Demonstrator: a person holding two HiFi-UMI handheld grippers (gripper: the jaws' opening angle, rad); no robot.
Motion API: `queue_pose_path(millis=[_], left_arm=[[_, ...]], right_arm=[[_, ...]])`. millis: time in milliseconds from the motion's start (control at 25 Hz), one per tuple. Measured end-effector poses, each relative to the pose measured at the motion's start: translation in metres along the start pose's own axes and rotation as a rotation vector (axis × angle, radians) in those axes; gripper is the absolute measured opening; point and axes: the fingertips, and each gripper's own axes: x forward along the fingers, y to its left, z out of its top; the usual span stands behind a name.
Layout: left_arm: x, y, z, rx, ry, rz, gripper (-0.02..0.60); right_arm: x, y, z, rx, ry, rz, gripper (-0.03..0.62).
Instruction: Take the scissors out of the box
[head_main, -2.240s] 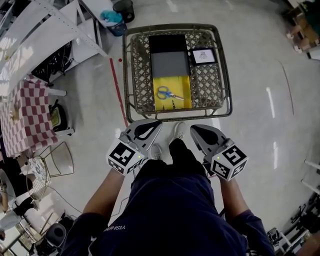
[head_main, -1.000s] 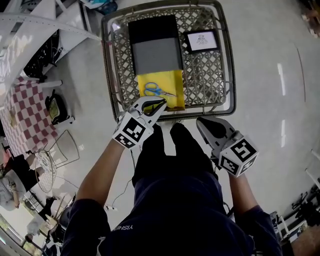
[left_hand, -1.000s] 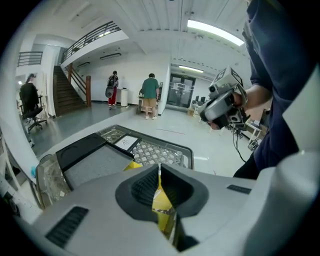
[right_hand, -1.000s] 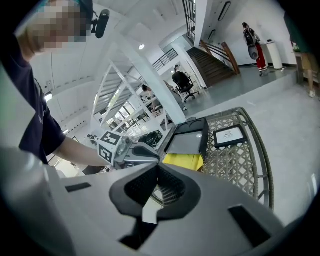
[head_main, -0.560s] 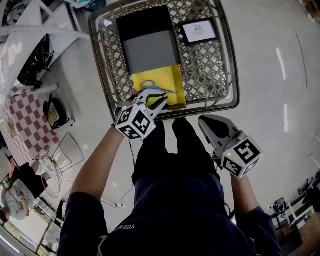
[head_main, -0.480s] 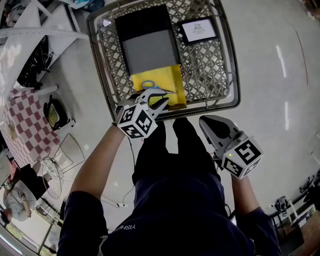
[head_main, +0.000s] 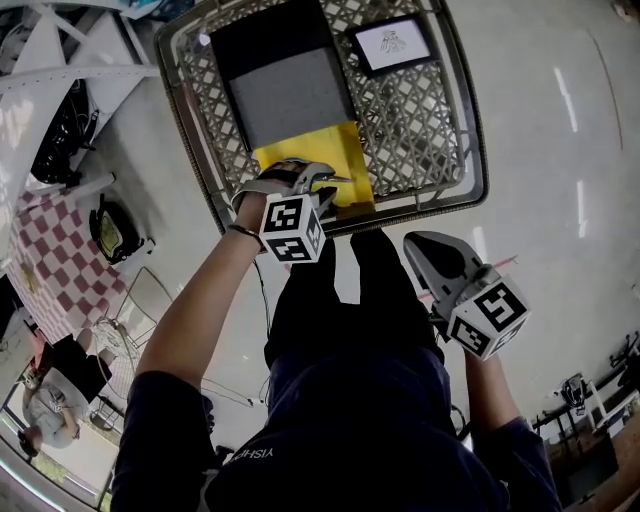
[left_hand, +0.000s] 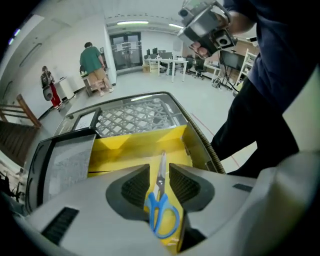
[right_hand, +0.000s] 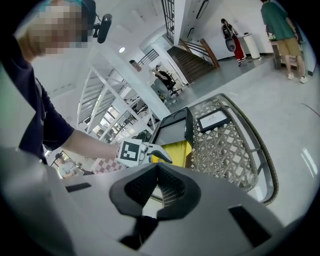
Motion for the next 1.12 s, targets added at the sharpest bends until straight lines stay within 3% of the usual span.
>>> queue_pose_path(millis=[360, 640, 880, 1120], left_arm=[[0.024, -0.003, -0.016, 0.085, 0.140, -0.041, 0.112], [0.027, -0.007, -0.016, 0.084, 0.165, -0.074, 0.080], [0.023, -0.008, -0.016, 0.050, 0.139, -0.075, 0.074], [0.003, -0.005, -0.003, -0.029, 0.020, -0.055, 0.072]], right_arm=[[0.001, -0.008, -0.004, 0.030, -0.006, -0.012, 0.017], [0.002, -0.009, -0.001, 0.035, -0.017, -0.011, 0.017], [0.004, -0.004, 0.003, 0.028, -0.018, -0.010, 0.017], [0.005, 0.000, 0.006, 0.006, -0.021, -0.020, 0.017]])
